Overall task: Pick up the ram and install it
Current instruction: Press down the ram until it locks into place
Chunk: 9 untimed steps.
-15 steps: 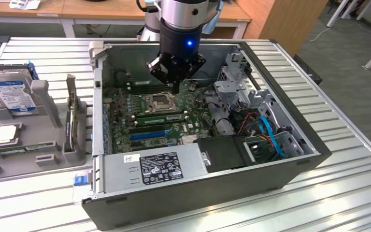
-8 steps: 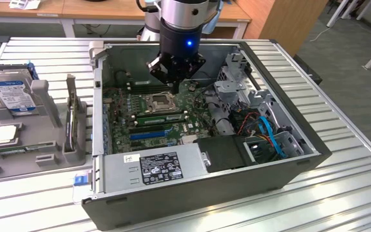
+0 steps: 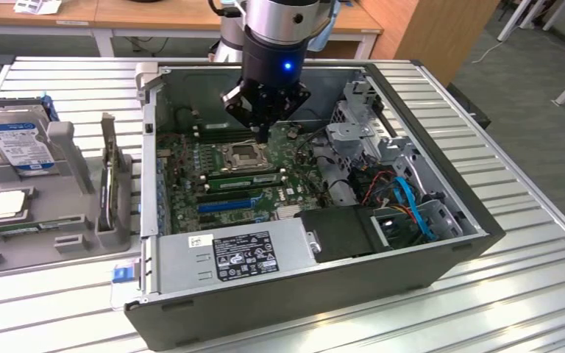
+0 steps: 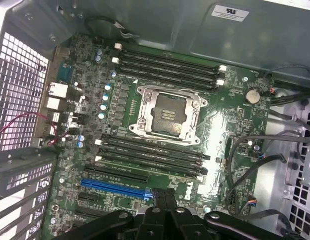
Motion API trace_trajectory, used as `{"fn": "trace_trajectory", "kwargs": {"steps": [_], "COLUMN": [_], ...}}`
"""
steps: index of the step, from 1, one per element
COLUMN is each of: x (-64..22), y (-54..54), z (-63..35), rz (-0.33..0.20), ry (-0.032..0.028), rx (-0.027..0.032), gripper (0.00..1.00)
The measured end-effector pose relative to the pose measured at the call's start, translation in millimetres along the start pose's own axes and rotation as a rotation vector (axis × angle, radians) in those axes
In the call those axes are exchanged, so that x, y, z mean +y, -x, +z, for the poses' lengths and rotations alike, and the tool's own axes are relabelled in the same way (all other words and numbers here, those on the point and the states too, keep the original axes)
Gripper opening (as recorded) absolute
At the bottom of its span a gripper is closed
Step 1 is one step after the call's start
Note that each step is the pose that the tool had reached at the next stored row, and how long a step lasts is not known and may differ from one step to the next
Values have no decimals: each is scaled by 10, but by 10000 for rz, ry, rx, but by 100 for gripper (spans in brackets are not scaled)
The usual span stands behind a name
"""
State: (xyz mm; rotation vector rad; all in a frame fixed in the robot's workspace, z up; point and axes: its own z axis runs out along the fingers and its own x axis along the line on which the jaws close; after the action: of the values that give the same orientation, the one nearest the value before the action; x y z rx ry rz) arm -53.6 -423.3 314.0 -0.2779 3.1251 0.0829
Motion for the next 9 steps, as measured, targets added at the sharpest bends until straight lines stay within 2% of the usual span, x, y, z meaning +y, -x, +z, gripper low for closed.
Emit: {"fn": "trace_trajectory", "kwargs": {"steps": [5, 9], "x": [0, 0], "y": [1, 1], "z": [0, 0], "rz": [64, 541], "ry": [1, -2], "rx": [-3, -28], "gripper": [10, 10]}}
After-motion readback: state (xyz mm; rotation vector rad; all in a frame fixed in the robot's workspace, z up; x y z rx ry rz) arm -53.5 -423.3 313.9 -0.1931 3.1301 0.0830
